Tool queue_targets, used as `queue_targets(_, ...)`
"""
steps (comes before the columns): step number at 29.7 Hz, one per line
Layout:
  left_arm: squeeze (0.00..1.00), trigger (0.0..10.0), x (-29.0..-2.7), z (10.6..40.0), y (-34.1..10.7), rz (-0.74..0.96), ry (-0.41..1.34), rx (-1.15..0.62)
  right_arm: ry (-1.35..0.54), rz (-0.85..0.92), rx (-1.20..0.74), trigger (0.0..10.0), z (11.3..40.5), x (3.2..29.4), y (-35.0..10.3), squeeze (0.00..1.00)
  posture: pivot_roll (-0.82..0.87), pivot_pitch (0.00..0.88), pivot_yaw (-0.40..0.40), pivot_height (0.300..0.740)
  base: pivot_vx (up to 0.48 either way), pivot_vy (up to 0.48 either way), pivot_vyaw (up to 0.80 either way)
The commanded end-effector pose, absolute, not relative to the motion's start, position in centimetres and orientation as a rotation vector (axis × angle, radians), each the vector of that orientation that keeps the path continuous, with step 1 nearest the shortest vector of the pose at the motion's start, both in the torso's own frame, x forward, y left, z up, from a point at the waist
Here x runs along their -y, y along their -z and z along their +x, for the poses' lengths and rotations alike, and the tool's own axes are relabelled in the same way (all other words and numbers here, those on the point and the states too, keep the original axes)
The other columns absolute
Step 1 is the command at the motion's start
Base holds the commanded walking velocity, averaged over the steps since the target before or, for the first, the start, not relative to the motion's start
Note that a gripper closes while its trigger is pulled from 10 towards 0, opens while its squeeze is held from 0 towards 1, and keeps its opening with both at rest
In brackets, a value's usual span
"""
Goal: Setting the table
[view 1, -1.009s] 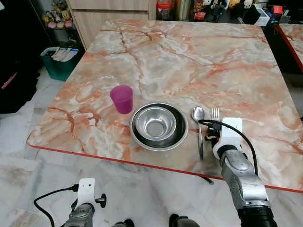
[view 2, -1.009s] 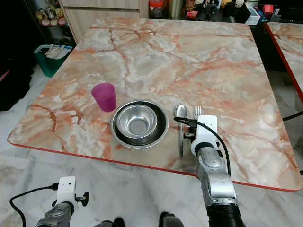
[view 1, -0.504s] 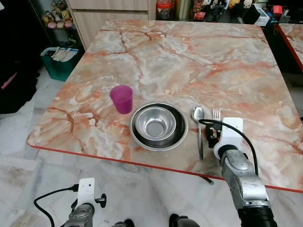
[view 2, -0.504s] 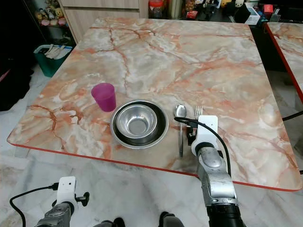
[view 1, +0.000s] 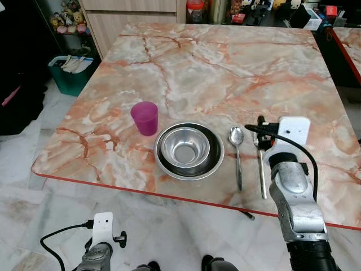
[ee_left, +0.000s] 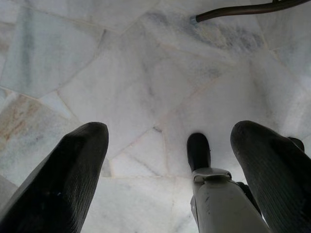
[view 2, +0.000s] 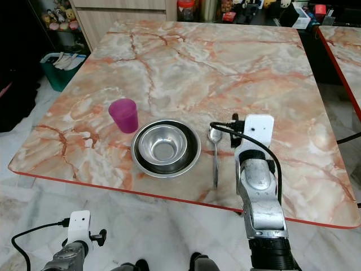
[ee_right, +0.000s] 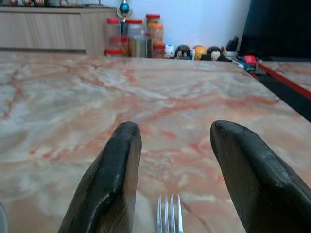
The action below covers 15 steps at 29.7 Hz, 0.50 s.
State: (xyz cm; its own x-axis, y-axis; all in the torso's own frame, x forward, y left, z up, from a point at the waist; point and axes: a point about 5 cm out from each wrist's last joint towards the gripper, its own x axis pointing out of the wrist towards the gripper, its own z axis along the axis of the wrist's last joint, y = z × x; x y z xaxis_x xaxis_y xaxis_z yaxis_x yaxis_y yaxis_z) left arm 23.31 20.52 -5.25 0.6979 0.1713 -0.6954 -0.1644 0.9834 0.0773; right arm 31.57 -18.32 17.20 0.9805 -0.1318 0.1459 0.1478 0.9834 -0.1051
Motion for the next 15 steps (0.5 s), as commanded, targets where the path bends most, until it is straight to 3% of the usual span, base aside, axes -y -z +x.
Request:
queue_targets(1,0.00,10.0,-21.01,22.64,5.60,0.004,-0.208,-0.795,0.139,-0.106,0.188,10.0,31.35,18.17,-18.02,0.00,-0.12,0.188,0.045,0.740,0.000,0.326,0.00)
queue_targets(15,0.00,10.0,-21.28,22.33,5.75,0.008,-0.213,-0.808,0.131,-0.115,0.249,10.0,31.46,17.79,-19.01,0.00,-0.12,0.188,0.048,0.740,0.000,0.469,0.00)
